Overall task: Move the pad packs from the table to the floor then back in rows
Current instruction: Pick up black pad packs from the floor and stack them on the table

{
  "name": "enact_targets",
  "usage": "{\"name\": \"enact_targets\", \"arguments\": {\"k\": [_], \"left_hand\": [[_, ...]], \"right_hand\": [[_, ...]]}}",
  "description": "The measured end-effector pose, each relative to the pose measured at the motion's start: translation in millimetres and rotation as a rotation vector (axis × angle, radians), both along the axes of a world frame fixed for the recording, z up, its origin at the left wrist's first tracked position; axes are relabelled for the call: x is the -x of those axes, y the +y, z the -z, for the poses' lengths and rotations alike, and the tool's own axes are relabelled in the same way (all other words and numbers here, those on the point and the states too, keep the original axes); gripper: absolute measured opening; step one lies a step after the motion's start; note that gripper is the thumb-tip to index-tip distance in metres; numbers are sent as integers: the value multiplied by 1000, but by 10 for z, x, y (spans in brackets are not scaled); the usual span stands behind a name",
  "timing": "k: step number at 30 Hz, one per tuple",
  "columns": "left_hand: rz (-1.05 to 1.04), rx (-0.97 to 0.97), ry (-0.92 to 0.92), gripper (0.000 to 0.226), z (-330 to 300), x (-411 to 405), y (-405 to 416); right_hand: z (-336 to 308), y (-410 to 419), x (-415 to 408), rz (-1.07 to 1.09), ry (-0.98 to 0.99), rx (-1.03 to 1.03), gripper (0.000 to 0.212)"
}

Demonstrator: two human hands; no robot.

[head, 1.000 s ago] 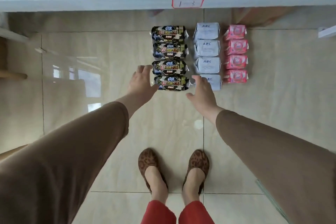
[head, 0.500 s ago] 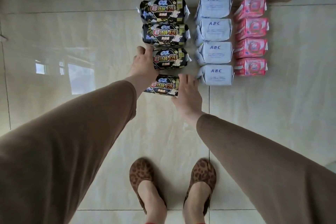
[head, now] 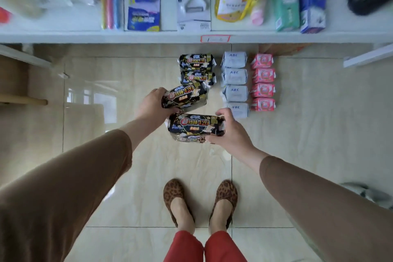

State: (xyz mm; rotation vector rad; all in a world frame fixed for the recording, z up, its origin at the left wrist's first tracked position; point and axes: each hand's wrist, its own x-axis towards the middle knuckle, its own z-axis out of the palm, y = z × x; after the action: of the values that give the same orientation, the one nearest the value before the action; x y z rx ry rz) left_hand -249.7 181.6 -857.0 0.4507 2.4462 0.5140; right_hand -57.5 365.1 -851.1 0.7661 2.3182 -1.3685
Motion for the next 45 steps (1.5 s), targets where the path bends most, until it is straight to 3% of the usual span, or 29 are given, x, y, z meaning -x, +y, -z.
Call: {"name": "enact_targets", "arguments": {"k": [7,13,19,23,29,37,45], "left_hand": [[-48,-148,34,39,-2669,282,-146],[13,-278,212,43,-4808,559,-275],[82,-389,350,34,-6227,1101,-18],[156,-388,489,35,-6681,1607,402],[183,-328,520,33,-6943,2453,1218],[198,-260,574,33,-6953,3458,2062],[374,-188,710,40,-6779,4485,2732]], "right_hand": [[-2574,148,340,146,74,267,62],[-4632,317,752,121,201,243,36],[-5995,626,1284,60,416,157,36],[-6332,964,1729,52,528,145,40],[-6424,1615,2470,84,600,175,38],[-6367,2183,3397,81,583,162,43],[-6203,2374,4018,232,538,165,50]]}}
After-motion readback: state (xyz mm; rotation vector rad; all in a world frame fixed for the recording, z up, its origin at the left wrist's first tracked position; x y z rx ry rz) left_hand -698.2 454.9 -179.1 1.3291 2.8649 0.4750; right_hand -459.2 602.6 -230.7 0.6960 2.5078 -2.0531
